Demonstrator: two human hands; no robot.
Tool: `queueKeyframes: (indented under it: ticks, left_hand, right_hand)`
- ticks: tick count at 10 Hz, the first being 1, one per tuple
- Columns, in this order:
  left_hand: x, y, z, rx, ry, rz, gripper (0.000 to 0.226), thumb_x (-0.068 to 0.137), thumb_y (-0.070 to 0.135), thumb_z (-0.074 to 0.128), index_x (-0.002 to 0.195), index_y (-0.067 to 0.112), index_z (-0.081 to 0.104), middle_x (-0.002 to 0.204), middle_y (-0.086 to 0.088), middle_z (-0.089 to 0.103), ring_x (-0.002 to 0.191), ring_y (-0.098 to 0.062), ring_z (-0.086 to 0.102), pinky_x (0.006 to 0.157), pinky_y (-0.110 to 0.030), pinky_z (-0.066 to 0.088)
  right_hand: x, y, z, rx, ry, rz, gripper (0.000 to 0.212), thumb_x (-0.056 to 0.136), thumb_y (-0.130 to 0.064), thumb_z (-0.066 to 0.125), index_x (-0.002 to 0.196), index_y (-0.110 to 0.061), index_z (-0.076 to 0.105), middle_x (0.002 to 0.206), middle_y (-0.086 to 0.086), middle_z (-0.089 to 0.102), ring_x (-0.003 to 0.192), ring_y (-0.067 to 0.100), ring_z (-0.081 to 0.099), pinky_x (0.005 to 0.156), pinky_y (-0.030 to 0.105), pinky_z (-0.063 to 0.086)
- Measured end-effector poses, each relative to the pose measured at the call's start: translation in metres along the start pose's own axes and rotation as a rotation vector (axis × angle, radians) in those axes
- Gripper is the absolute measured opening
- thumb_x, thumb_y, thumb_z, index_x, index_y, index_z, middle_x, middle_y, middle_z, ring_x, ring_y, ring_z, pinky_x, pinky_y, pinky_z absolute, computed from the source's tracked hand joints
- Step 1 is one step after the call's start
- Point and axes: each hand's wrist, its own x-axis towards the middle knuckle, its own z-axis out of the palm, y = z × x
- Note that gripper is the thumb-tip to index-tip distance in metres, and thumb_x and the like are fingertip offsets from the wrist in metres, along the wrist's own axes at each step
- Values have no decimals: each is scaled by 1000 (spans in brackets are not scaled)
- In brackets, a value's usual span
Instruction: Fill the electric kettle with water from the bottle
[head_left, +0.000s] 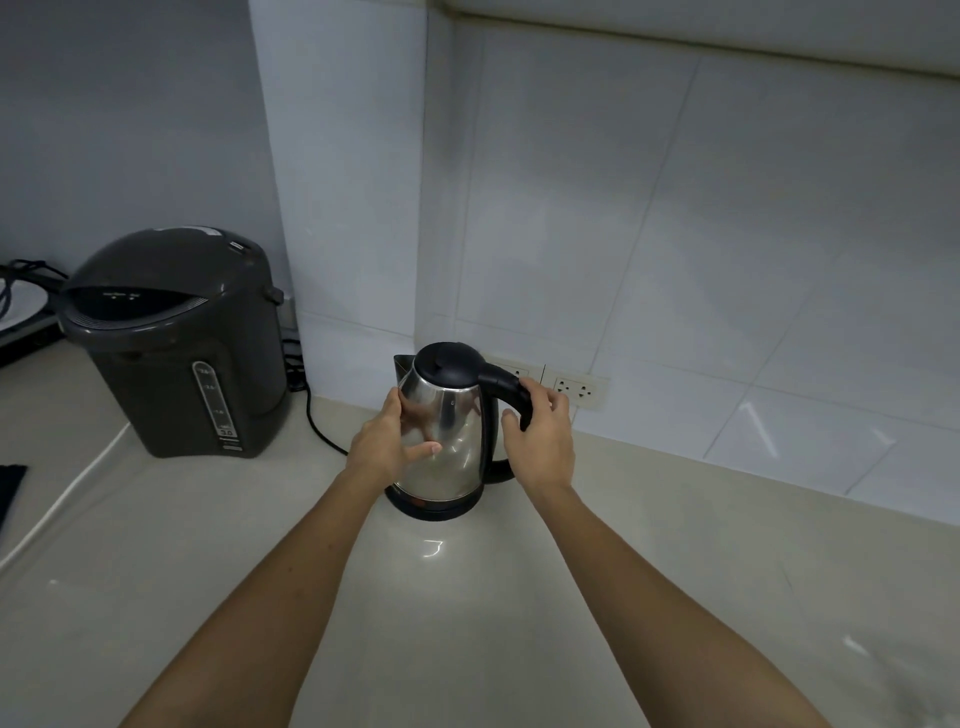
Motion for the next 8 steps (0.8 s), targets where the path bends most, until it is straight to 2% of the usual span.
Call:
queueKeyframes:
  ticks: [2,3,4,5,6,7,8]
  left_hand:
    - [-2,0,2,-4,0,0,89,76,33,80,144,23,23,134,-4,57,125,-24,53,102,-41,44]
    - [0,0,2,3,-8,-21,82,76,34,80,138,24,28,131,-3,58,123,-24,54,101,-42,46]
    - [1,5,1,56,-19,-39,83,77,37,77,139,19,25,134,-6,55,121,-29,55,99,-47,47]
    - [-2,10,3,137,-25,-44,89,82,39,72,146,11,16,143,-10,46,124,-32,52,101,-48,46]
    - [-12,22,0,252,0,-18,99,86,43,66,153,10,0,159,-12,19,142,-30,30,112,-46,36]
    - [-18,41,-6,402,69,65,95,93,48,53,153,7,-7,162,-13,-6,150,-27,0,120,-47,14]
    - [-25,75,-14,464,113,190,83,98,48,40,154,6,-5,162,-12,-6,150,-25,-4,120,-48,5]
  right_hand:
    - [2,1,-5,-32,-78,-21,53,88,-24,56,138,-31,43,133,1,38,114,21,51,81,34,51]
    - [5,-3,-6,-40,-109,-28,56,87,-21,55,140,-28,41,134,4,36,110,26,53,84,36,50]
    - [5,-1,-12,-134,-207,-47,64,87,-22,55,145,-30,30,141,4,32,113,26,52,84,39,52]
    - [2,5,-18,-296,-335,-75,75,90,-28,53,152,-31,10,158,2,14,141,25,28,101,46,45]
    - [-1,5,-28,-438,-459,-112,81,93,-33,49,153,-29,-6,163,-3,-6,150,24,-1,116,54,23]
    - [-1,1,-48,-516,-502,-113,76,96,-31,41,153,-23,-9,162,-3,-12,150,23,-9,119,55,8]
    - [7,-1,-78,-562,-439,-79,71,99,-33,35,153,-17,-8,162,-2,-11,150,21,-9,119,51,6]
